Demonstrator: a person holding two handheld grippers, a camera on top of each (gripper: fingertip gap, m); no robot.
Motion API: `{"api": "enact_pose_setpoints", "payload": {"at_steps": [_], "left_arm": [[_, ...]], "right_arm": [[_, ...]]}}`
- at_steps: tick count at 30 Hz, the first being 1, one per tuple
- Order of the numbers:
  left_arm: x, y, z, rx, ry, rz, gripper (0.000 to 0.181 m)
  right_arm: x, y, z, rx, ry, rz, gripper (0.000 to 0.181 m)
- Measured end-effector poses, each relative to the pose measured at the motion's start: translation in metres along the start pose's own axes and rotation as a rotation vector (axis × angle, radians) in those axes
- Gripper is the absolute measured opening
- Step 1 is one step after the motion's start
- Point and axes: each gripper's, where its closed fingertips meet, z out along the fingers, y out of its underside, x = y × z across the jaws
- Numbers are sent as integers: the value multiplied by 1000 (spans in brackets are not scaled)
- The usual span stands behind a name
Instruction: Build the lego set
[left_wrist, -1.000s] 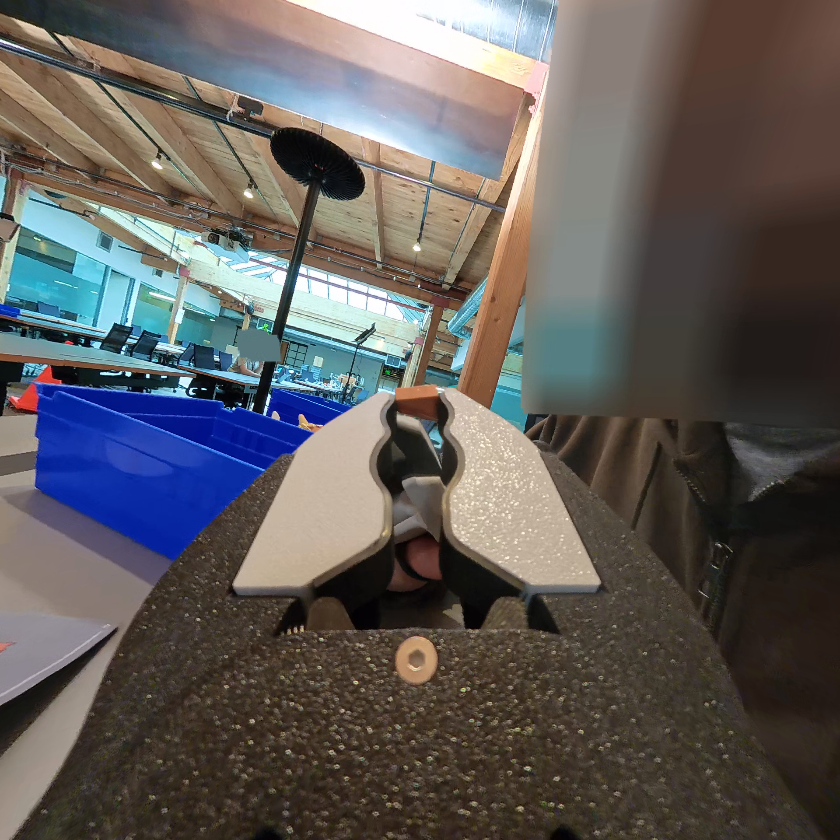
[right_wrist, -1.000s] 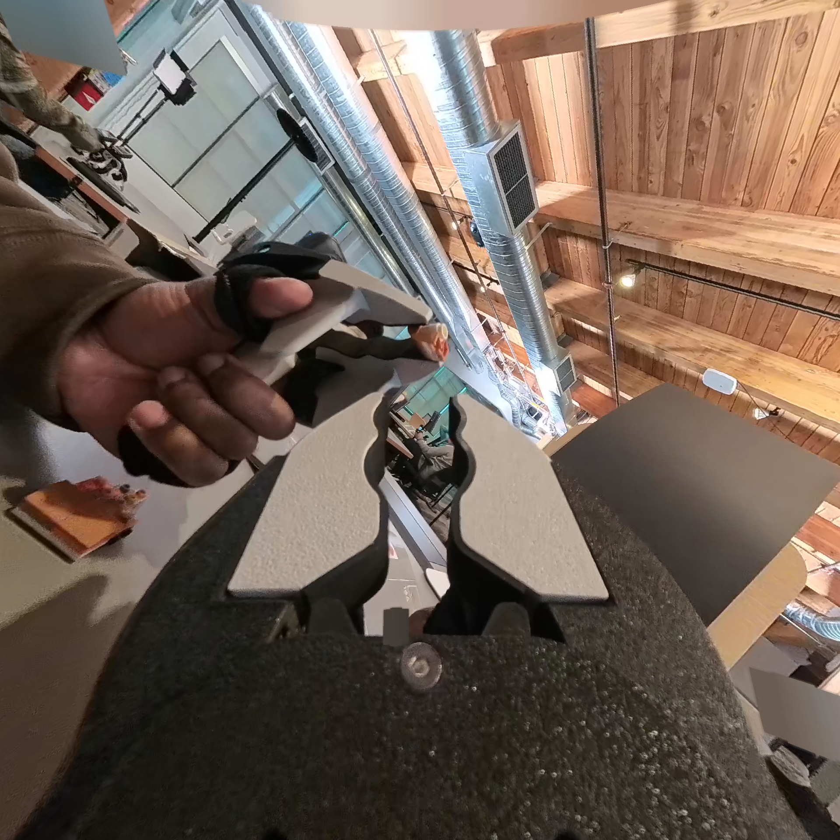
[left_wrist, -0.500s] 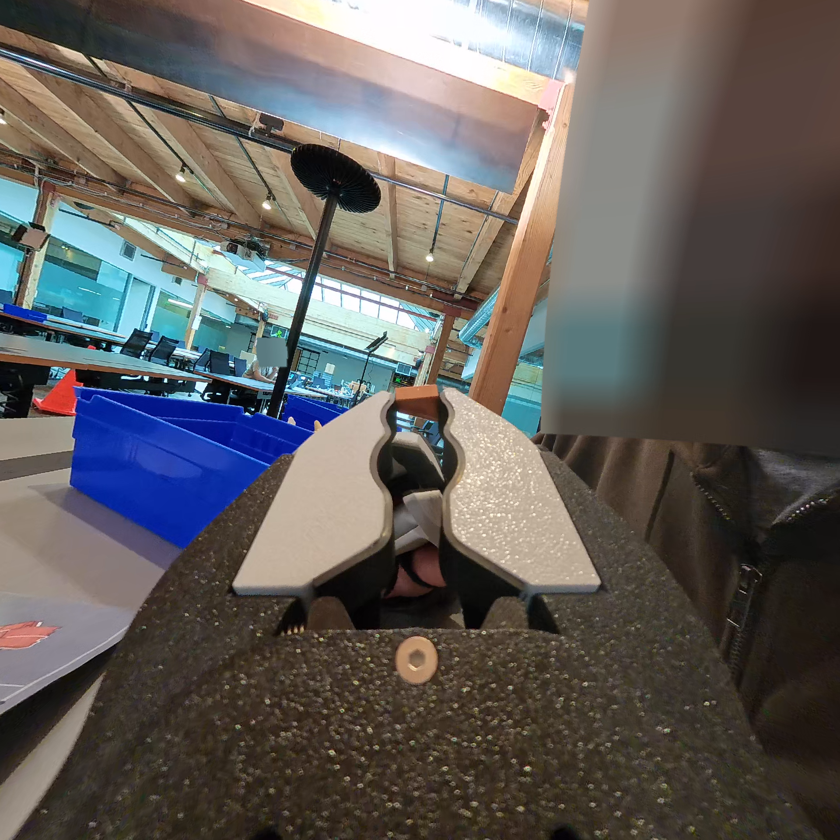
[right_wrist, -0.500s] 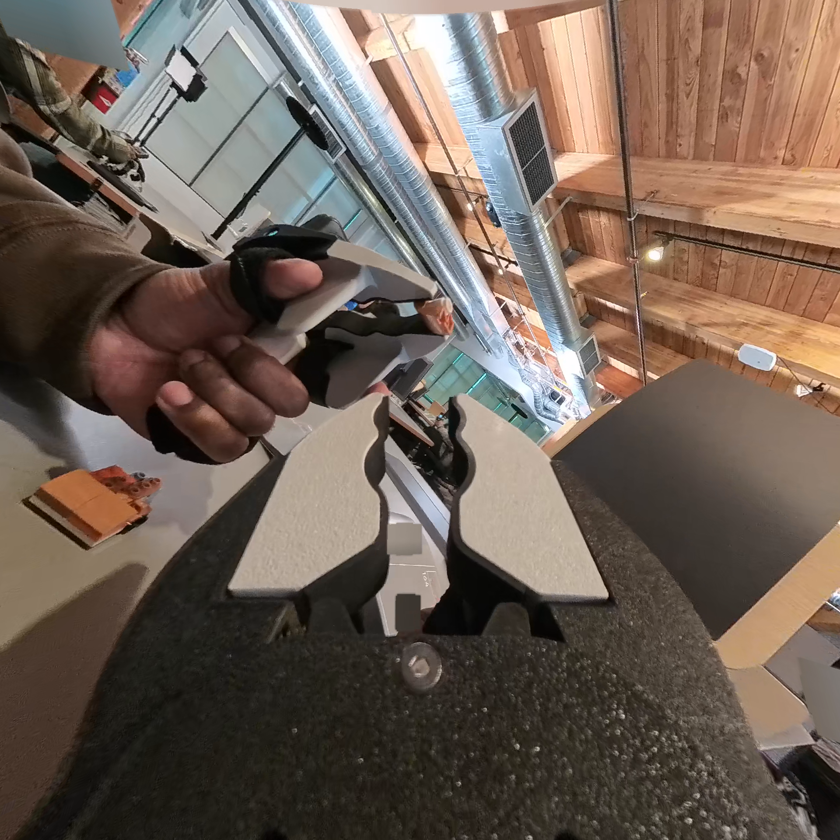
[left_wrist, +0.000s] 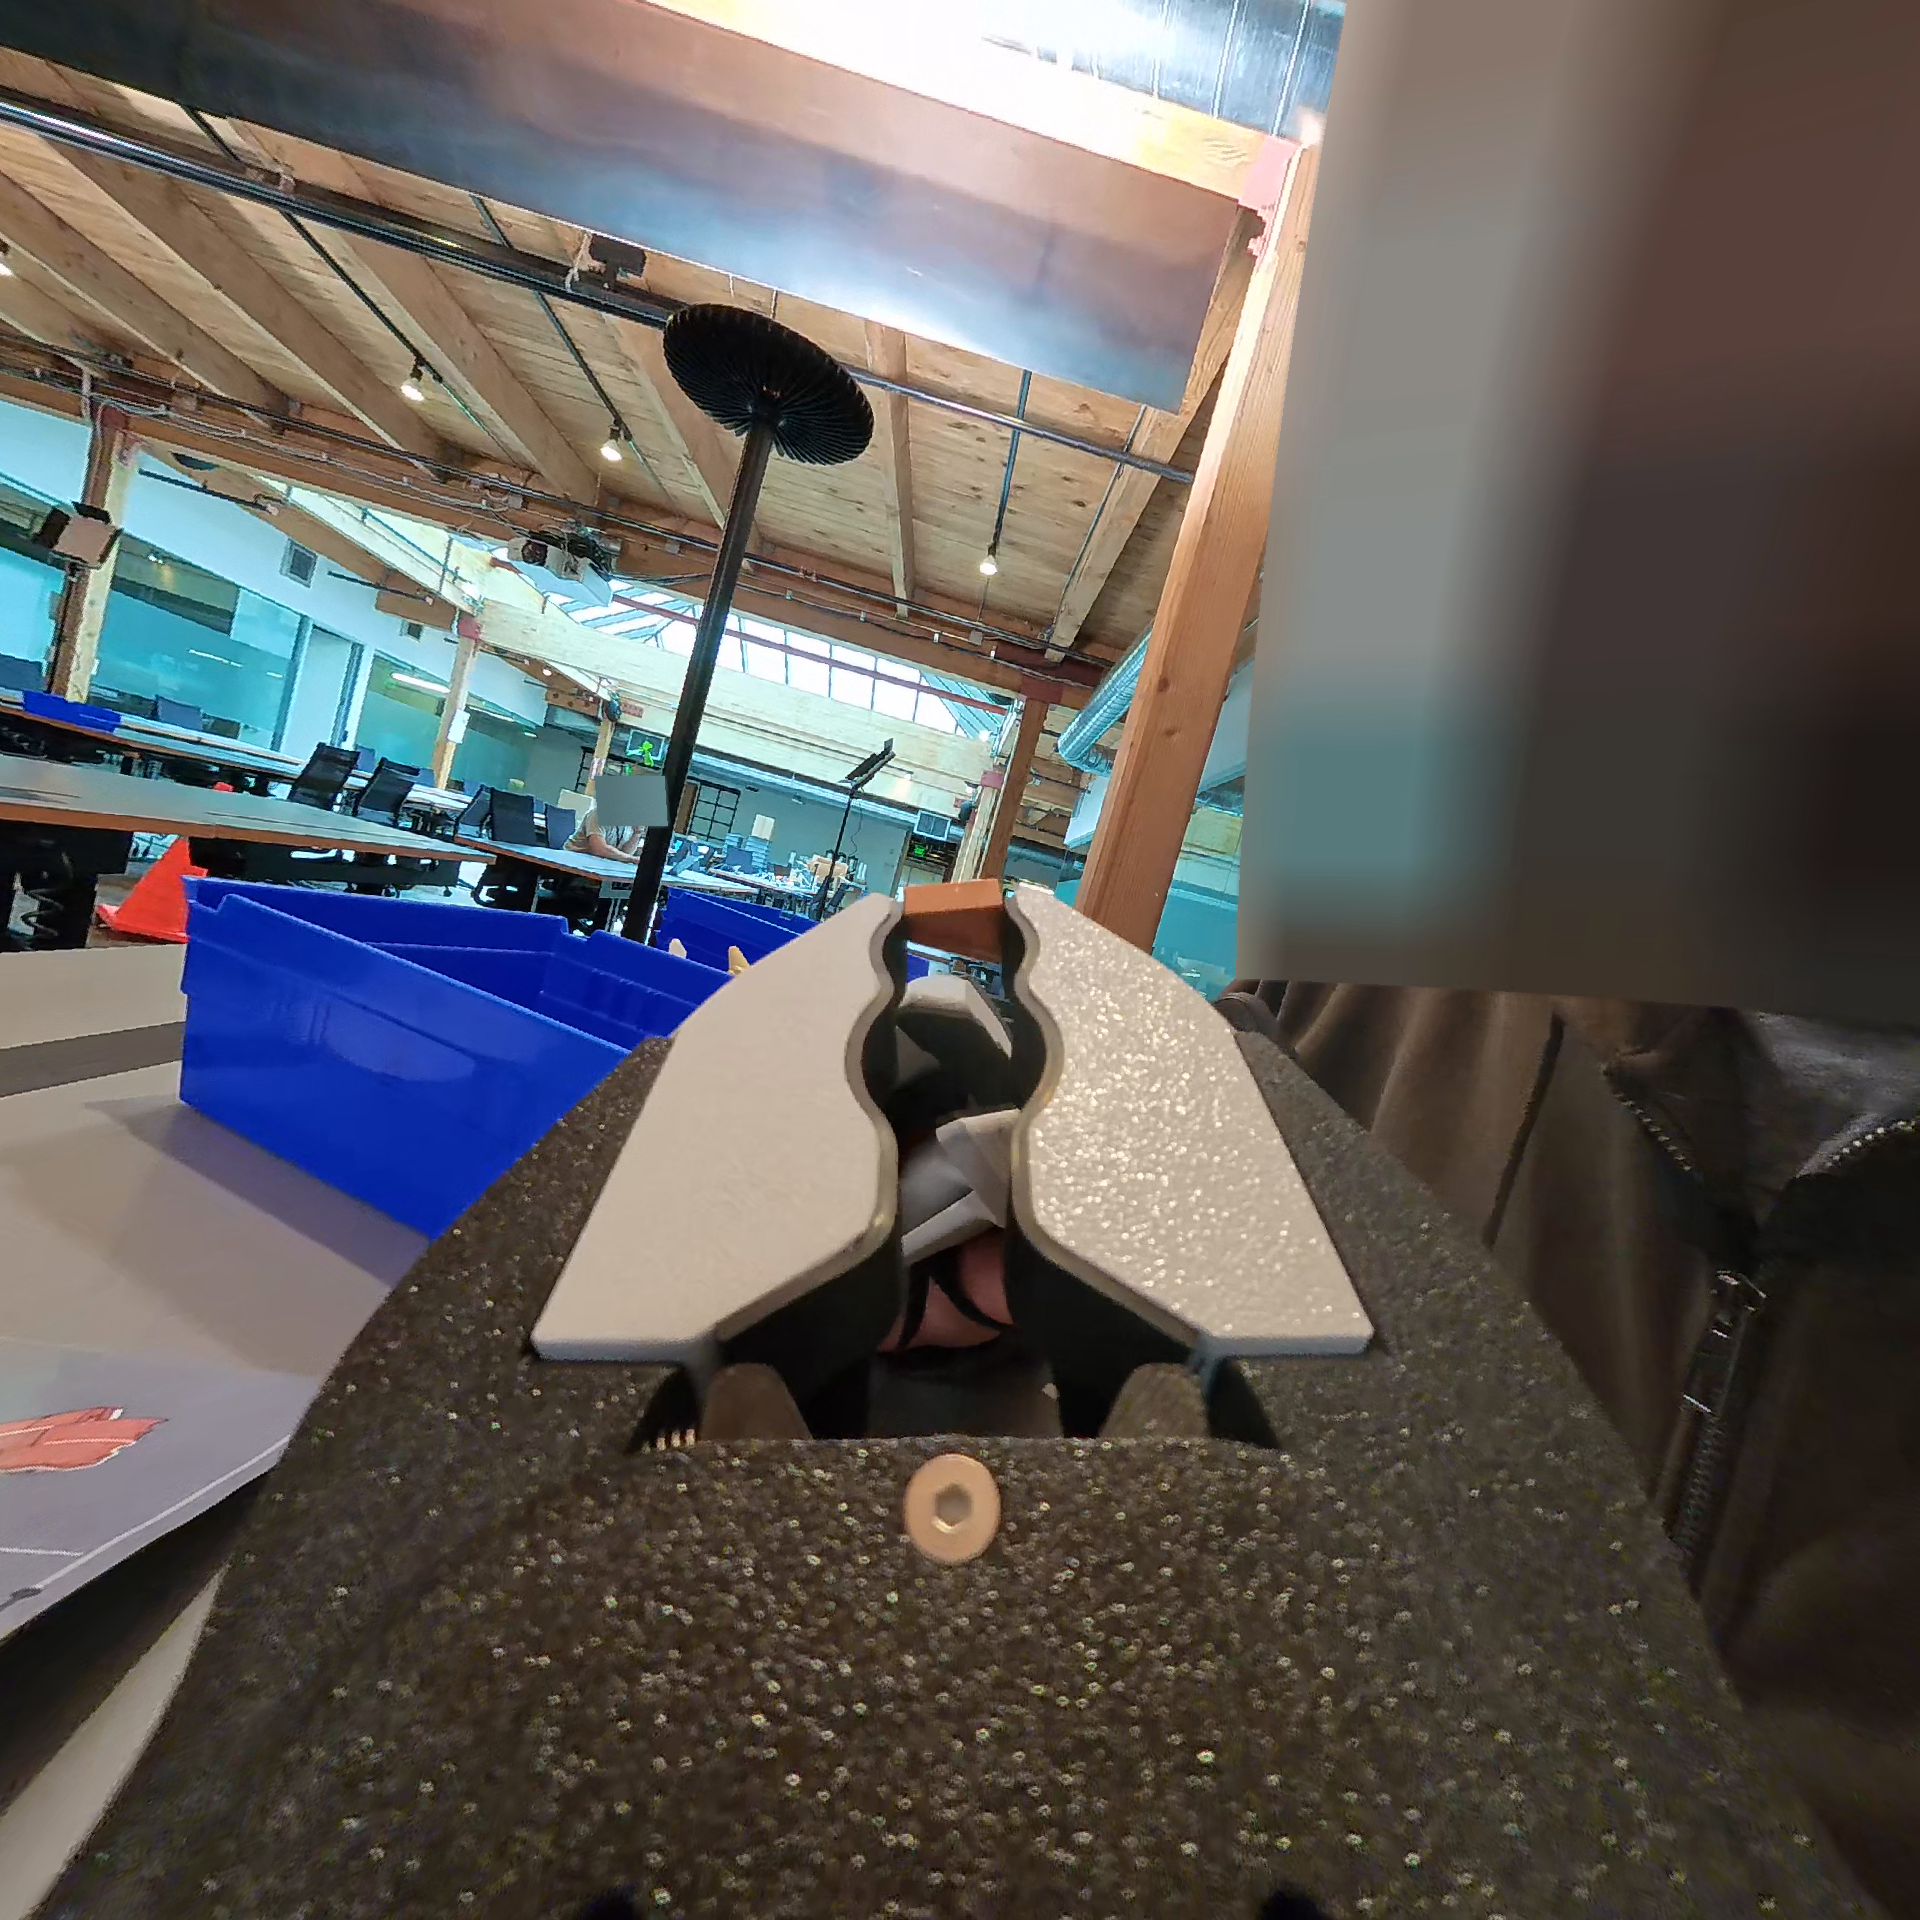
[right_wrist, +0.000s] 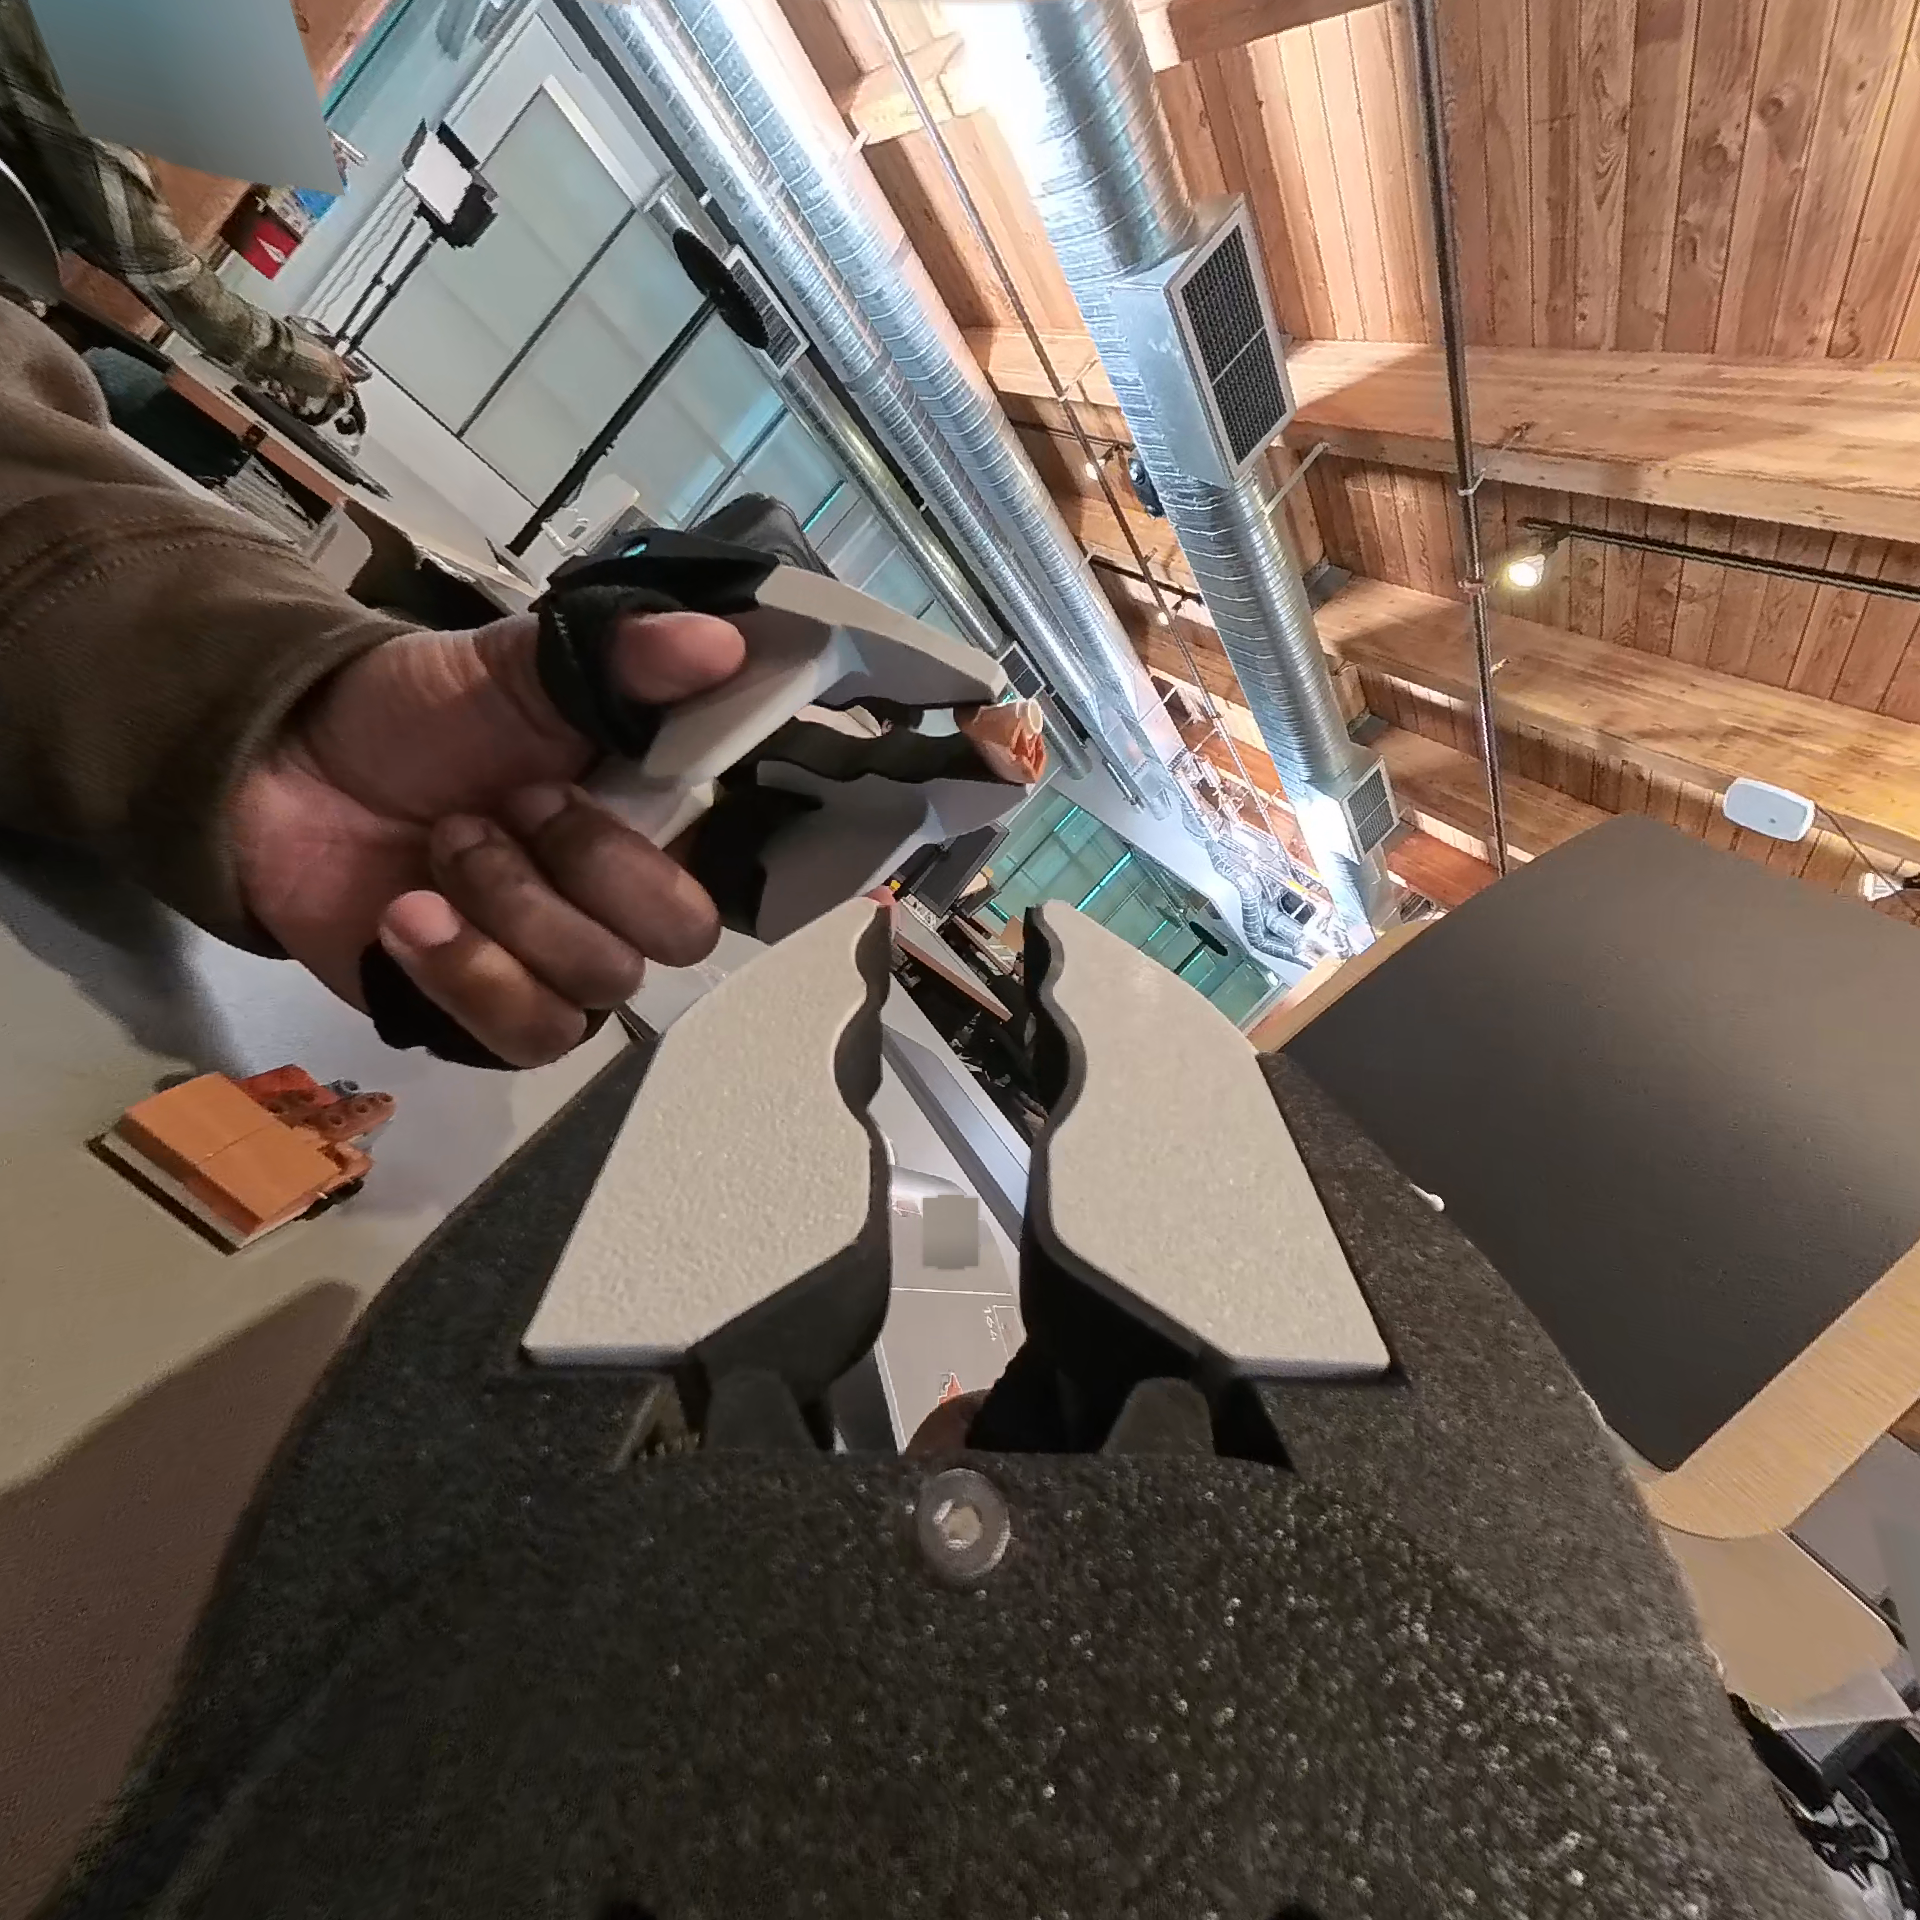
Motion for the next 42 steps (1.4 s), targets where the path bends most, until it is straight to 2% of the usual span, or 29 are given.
{"api": "enact_pose_setpoints", "payload": {"at_steps": [13,28,34,38,42], "left_arm": [[-1,5,-1,-29,8,17,17],[4,25,2,-145,34,102,17],[6,26,1,-158,49,96,17],[7,27,1,-169,59,89,17],[9,28,1,-181,73,81,17]], "right_arm": [[-4,-5,0,18,-17,1,24],[-3,-26,-3,83,-8,-52,25],[12,-29,-4,90,-26,72,20],[10,-24,-2,75,-157,230,14],[10,-24,-2,71,-230,308,13]]}}
